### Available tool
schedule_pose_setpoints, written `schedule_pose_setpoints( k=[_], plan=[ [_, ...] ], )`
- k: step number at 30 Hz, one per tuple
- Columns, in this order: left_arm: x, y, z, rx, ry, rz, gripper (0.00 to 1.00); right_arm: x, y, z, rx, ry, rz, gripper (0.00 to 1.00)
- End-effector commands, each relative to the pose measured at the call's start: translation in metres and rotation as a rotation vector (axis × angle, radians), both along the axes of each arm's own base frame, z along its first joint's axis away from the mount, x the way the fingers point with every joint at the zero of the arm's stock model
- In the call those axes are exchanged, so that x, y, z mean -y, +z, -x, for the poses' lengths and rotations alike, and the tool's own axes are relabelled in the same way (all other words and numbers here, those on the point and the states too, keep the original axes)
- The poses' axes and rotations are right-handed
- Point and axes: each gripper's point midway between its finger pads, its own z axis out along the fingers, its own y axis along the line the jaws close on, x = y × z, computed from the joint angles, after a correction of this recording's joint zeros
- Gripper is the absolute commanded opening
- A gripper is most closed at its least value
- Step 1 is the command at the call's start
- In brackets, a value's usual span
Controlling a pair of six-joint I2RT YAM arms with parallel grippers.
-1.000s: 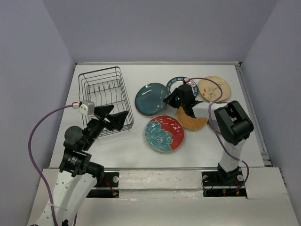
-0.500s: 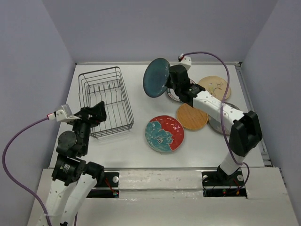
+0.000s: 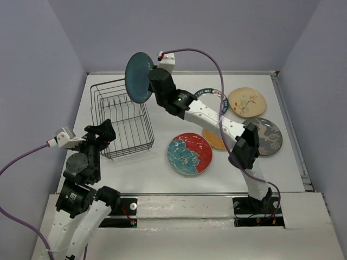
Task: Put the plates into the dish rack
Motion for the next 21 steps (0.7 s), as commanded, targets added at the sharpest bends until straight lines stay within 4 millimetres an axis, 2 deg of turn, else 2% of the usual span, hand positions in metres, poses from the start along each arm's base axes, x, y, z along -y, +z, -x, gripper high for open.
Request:
schedule_pose_setpoints(
  k=[1,2,3,4,8,12,19,21],
  plan=[
    [-0.012,0.024,0.011,0.062,0.052,0.067,0.99,0.012,0.083,-0.010,0.179,-0.152,-0.179,0.07],
    [-0.012,0.024,0.011,0.064,0.051,0.066,0.99,0.002,0.070,-0.013,0.175,-0.154,-0.140,0.07],
    [-0.012,0.025,0.012,0.066,0.048,0.068,0.99,0.001,0.082,-0.011,0.197,-0.173,-0.161,0.07],
    [-0.011,0.025,0.012,0.066,0.043,0.068,0.99,-0.003,0.073,-0.017,0.205,-0.188,-0.126,0.07],
    [-0.009,0.026,0.012,0.067,0.034,0.064,0.99,-0.012,0.080,-0.012,0.256,-0.235,-0.099,0.07],
    [-0.004,0.025,0.011,0.066,0.012,0.058,0.99,-0.011,0.076,-0.017,0.285,-0.277,-0.076,0.07],
    [0.000,0.026,0.012,0.074,-0.014,0.056,0.99,-0.026,0.045,-0.025,0.268,-0.243,-0.022,0.07],
    [0.000,0.026,0.012,0.076,-0.014,0.057,0.99,-0.037,0.027,-0.025,0.253,-0.224,0.008,0.07]
  ],
)
